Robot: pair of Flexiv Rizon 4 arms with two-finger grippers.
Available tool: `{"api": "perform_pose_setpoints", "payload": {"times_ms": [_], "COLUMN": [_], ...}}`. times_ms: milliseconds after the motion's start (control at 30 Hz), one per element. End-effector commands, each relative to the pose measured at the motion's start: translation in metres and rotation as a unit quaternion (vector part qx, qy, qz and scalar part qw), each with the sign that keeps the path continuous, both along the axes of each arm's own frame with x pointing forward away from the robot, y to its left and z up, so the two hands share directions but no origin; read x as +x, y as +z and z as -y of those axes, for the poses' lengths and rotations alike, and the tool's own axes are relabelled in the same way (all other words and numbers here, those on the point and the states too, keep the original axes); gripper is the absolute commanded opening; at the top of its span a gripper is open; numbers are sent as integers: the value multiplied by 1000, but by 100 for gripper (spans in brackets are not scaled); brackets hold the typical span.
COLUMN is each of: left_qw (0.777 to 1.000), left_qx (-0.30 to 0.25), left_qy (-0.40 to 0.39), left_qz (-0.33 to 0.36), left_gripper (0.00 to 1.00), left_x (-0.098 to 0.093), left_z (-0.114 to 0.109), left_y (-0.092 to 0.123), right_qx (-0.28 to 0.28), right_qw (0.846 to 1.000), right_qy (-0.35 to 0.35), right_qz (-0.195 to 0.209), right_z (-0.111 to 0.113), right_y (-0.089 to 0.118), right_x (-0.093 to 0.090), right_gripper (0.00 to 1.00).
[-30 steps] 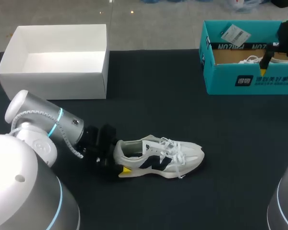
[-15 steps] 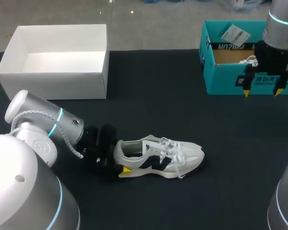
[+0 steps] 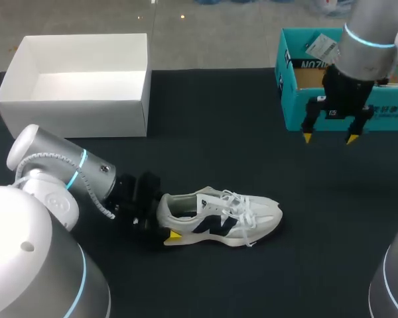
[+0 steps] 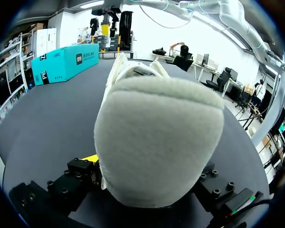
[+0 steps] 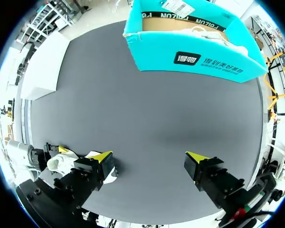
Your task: Take the shoe out of the shoebox, open the shoe tongue, remove and reinsert the insole, then place the shoe into the shoebox
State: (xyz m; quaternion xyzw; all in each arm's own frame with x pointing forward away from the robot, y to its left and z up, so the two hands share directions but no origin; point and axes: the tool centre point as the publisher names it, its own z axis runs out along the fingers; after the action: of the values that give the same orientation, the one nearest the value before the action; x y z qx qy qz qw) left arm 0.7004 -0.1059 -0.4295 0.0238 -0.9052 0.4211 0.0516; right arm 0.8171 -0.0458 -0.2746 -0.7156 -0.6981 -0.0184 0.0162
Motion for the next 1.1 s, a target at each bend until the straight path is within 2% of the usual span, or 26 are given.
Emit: {"api": "perform_pose_setpoints", "payload": {"times_ms": [33,167,200,267,467,533,1033,1100], "left_qw": [1000,1000,1000,1000,1000,1000,1000,1000], "left_qx": [4,4,4,4,4,4,4,4], "left_qy": [0,0,0,0,0,0,0,0], "left_qz": [-1,-1,-1,-1,-1,-1,-1,-1], "left_gripper": [0,0,0,0,0,0,0,0], "left_x": [-4,-4,-4,-4,-4,-4,-4,-4], "left_z": [3,3,3,3,3,3,3,3], "left_y": [-5,-5,-5,-5,-5,-5,-5,-5], "right_qx": [-10,-31,-16,-20,-15,-1,-1,-7], "right_qw": [1000,999,999,999,1000,1000,1000,1000], "right_qy": [-12,-39,-43,-45,-16,25,25,23], "right_qz": [24,22,26,20,0,-12,-12,4], "right_z": [-37,-50,-54,-61,-90,-102,-102,-119], "right_y": [-4,-3,-3,-4,-7,-10,-10,-11], "right_x": [-22,-36,-42,-51,-71,-77,-77,-86], "right_gripper": [100,100,100,100,100,100,100,100]}}
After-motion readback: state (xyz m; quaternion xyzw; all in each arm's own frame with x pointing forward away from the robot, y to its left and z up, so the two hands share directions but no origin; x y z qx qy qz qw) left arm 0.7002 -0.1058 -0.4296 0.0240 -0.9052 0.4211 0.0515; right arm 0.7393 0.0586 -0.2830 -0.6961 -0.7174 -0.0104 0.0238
